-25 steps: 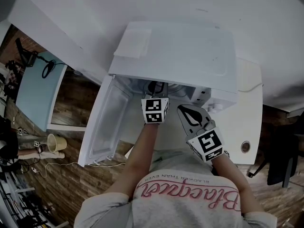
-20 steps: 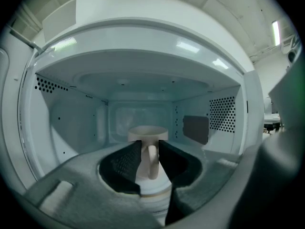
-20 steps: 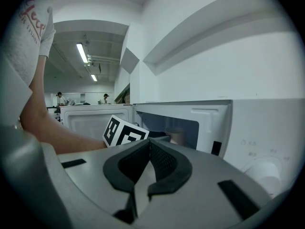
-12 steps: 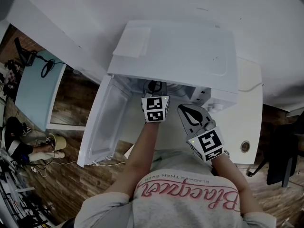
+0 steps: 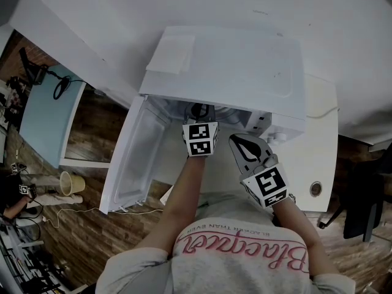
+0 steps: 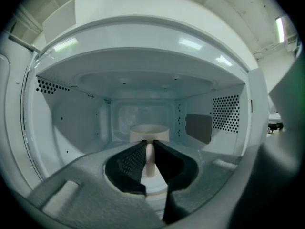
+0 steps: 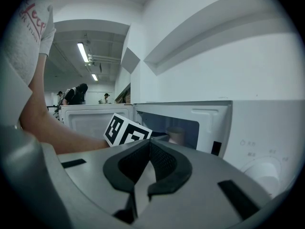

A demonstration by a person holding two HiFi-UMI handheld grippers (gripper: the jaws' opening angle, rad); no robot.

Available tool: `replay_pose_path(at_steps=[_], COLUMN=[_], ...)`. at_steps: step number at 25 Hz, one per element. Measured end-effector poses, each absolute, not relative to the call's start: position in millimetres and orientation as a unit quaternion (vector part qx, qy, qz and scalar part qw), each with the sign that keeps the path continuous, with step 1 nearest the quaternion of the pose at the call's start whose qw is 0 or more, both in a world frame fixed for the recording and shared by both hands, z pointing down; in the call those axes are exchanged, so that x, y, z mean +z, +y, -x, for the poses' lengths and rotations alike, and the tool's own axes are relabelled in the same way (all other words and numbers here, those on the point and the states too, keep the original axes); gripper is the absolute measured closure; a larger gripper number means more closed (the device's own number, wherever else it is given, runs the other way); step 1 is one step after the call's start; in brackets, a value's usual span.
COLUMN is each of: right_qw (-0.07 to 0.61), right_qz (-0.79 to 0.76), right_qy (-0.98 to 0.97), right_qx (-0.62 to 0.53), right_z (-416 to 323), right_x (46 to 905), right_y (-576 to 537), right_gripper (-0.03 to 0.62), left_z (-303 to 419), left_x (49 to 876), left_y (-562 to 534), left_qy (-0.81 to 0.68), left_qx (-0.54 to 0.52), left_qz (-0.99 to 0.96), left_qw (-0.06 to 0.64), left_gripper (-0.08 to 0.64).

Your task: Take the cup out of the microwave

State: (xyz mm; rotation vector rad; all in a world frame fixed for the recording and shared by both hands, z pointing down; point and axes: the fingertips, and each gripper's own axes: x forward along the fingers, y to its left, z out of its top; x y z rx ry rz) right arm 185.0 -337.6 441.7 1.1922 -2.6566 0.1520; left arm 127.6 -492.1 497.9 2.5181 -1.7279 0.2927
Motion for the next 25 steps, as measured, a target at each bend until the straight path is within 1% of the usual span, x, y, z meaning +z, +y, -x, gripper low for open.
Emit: replay_pose_path(at_steps=[25], right_qw=[0.119], right_qz=[-0.403], right_qy=[-0.906], right_qx=[0.042], right_z=[-181], right_x=[437], right_y=[-306], right_gripper=[0.581], left_z=[-123], left_x=[491], left_y=[-464], left_qy=[-0.567], left_qx=[0.084], left_qz=[-0.818], left_qw=[0.047], left_gripper=[0.511])
